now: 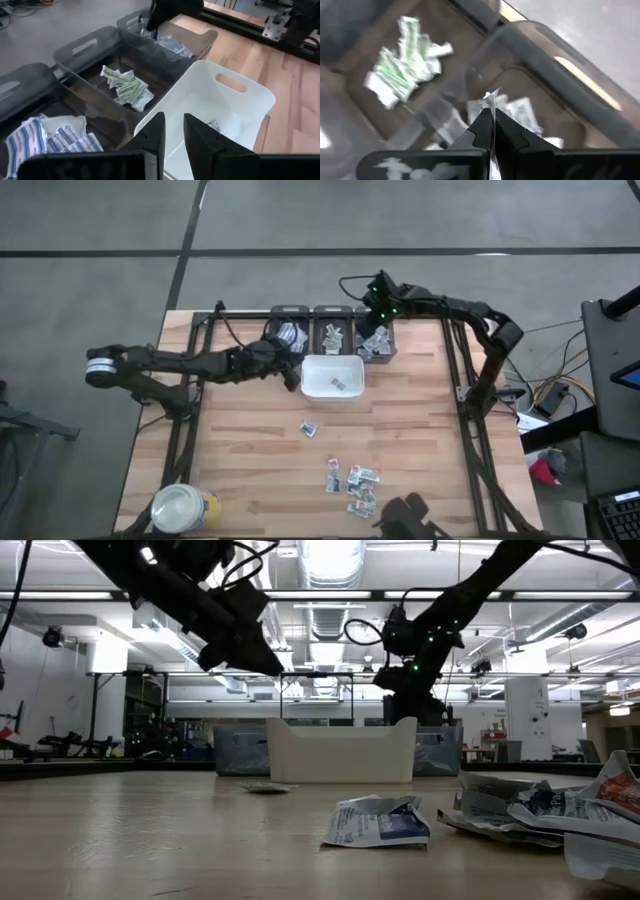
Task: Pick & Place First Aid Supplies
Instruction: Put the white alcohol pad into the right black bin
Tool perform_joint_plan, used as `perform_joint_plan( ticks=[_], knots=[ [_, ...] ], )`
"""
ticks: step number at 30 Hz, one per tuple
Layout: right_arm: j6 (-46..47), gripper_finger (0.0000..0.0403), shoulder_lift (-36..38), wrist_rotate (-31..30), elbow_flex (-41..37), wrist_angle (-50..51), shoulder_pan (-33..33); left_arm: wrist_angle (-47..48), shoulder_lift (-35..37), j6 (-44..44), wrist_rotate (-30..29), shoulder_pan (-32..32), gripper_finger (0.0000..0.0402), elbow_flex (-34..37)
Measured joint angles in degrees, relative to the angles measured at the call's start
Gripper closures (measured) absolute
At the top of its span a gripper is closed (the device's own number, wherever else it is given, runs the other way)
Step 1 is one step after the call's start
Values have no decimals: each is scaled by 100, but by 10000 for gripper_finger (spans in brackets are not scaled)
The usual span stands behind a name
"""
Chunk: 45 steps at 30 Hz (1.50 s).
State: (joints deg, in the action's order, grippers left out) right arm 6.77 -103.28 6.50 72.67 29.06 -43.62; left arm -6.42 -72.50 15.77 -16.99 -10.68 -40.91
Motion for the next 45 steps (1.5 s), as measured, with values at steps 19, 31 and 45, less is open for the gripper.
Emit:
perform_joint_plan(
  ticks=[19,31,45],
  knots=[
    [-447,332,-83,-327,222,660,22,-22,12,-322,139,-218,337,-4],
    [-581,285,800,-304,244,1974,205,-11,54,-261,596,-51,337,-41],
    [-345,307,3742,-296,-1858,851,927,-17,22,469,557,1010,337,-33]
  ],
)
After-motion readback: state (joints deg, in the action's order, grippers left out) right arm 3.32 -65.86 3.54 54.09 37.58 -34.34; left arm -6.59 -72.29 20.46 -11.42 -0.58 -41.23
